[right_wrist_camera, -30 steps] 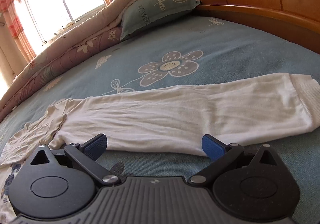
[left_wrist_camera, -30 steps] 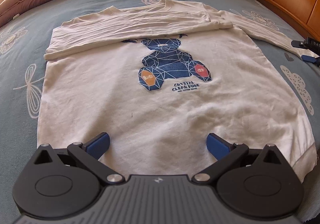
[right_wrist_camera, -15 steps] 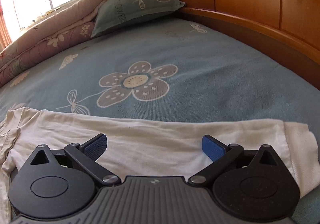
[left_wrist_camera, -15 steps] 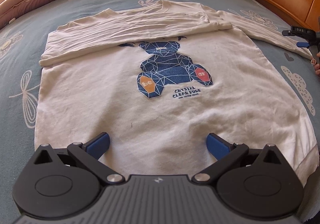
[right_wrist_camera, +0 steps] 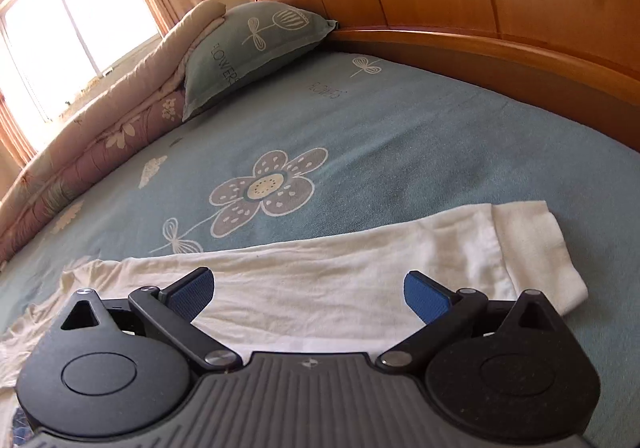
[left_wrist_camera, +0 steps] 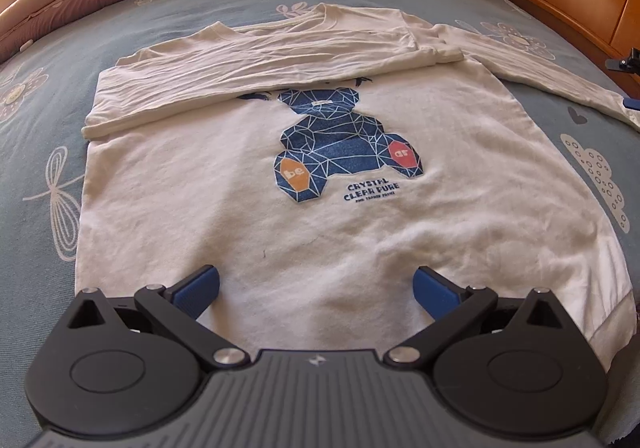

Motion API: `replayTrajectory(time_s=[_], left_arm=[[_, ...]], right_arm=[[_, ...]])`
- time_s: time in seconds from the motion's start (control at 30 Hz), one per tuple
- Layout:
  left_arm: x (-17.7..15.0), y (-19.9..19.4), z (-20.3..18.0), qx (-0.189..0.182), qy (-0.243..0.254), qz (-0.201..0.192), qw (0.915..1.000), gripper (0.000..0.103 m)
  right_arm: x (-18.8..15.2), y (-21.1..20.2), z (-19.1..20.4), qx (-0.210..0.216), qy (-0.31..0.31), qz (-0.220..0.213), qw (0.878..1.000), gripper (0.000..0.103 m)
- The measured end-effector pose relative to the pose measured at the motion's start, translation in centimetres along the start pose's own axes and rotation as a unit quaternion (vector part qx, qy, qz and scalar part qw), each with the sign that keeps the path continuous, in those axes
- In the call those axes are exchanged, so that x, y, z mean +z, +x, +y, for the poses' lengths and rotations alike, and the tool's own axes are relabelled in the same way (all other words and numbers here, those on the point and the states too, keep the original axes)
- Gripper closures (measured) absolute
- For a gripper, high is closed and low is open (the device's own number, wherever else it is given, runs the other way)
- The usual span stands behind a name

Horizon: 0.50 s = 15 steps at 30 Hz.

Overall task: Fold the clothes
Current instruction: 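Move the right gripper toward the ribbed cuff of the other white sleeve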

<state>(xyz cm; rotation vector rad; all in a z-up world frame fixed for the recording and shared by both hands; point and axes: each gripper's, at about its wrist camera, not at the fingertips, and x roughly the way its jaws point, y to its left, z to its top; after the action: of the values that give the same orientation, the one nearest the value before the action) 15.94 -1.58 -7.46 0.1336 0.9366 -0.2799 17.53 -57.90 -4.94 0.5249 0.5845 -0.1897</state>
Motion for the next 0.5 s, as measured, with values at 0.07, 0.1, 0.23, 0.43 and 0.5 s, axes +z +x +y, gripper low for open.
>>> replayTrajectory(time_s=[0.07,0.1,0.23,0.43,0.5], left_arm=[[0.1,-0.3,-0.4,-0.013,0.007,-0.010,0.9998,0.001],[0.1,-0.4,-0.6,-0.020,0.007,-0.013,0.9997,0.001],[0.0,-0.3,-1.6,-0.037,0.004,-0.012,0.9992,0.001],[-0.6,-0.7,-2.3,-0.040,0.010,-0.008,0.9991,0.001],[-0.7,-0.7,-2.3,-0.040,0.008,-0.007,0.9991,0.001]], right_arm=[[-0.8,-1.7,-0.9,0.018,0.022,-0.001,1.000,0.000],[-1.2,-2.3,-1.5,0.027,0.031,0.002,0.999,0.000],[-2.6,-2.6,-3.9,0.050,0.089,0.020,0.995,0.000],[-3.2,-1.5,-6.4,0.071,0.167,-0.017,0.983,0.000],[-2.9,-1.0,-6.5,0.064,0.176,-0.031,0.982,0.000]])
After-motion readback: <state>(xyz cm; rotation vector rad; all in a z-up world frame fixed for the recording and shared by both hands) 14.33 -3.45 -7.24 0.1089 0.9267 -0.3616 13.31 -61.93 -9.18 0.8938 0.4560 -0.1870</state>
